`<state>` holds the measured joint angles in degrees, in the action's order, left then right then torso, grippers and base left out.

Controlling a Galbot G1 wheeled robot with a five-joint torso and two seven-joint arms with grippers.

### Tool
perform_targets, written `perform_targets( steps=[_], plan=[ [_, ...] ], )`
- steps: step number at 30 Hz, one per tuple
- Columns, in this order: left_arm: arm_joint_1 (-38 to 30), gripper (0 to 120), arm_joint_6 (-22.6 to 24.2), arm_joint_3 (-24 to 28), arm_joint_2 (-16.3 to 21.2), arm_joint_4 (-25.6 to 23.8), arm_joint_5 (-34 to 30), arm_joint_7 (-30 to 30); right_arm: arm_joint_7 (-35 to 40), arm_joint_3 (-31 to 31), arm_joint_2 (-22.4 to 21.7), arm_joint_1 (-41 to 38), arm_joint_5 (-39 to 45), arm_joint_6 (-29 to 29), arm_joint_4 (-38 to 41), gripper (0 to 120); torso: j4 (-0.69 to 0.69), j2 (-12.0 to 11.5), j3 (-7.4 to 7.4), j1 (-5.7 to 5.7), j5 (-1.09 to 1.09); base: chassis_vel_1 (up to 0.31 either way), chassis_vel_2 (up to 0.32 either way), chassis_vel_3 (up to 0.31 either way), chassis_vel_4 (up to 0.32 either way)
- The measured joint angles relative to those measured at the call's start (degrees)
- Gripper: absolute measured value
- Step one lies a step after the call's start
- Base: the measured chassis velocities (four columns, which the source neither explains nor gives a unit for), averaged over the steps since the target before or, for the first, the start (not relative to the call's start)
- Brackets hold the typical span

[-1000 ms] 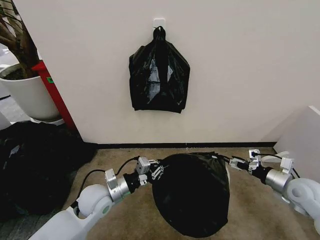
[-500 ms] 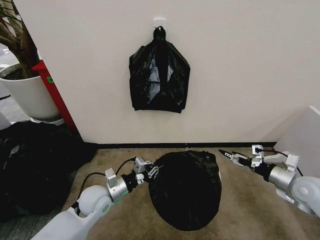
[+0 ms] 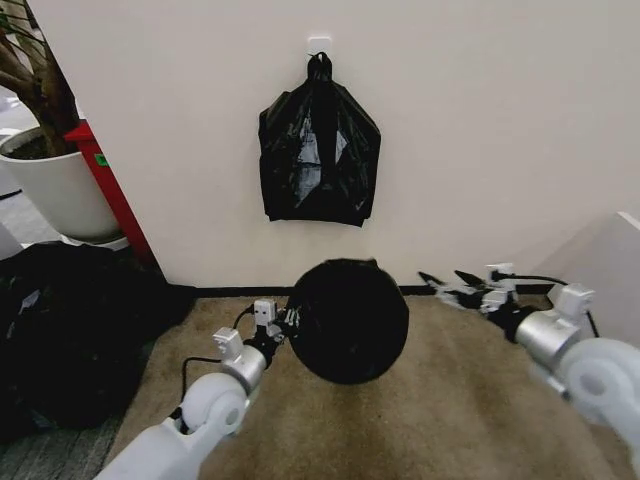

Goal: Place the garbage bag over the trash bin.

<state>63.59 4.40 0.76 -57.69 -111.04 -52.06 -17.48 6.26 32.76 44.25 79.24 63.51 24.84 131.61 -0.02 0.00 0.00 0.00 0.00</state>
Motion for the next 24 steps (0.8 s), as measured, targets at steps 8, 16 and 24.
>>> perform_targets(
  steps=[8,16,24],
  plan=[
    [0.0,1,-0.8,2.0,-0.9,-0.9,4.4,-4.3,16.6,-22.0,5.0,-7.4,-11.9,3.6,8.9,80,0.01,0.0,0.00,0.00,0.00,0.000,0.000,0.000,0.000],
    [0.7,1,-4.8,3.6,-2.3,-0.3,14.7,-3.6,36.6,-38.7,13.8,-19.1,-7.9,5.1,3.3,50,0.03,0.0,0.00,0.00,-0.01,0.000,0.000,0.000,0.000],
    [0.9,1,-5.0,4.3,-4.2,-0.7,17.2,-3.6,47.4,-40.9,19.4,-22.4,-7.9,4.2,-6.5,22,0.02,0.0,0.00,0.00,0.00,0.000,0.000,0.000,0.000]
  ],
)
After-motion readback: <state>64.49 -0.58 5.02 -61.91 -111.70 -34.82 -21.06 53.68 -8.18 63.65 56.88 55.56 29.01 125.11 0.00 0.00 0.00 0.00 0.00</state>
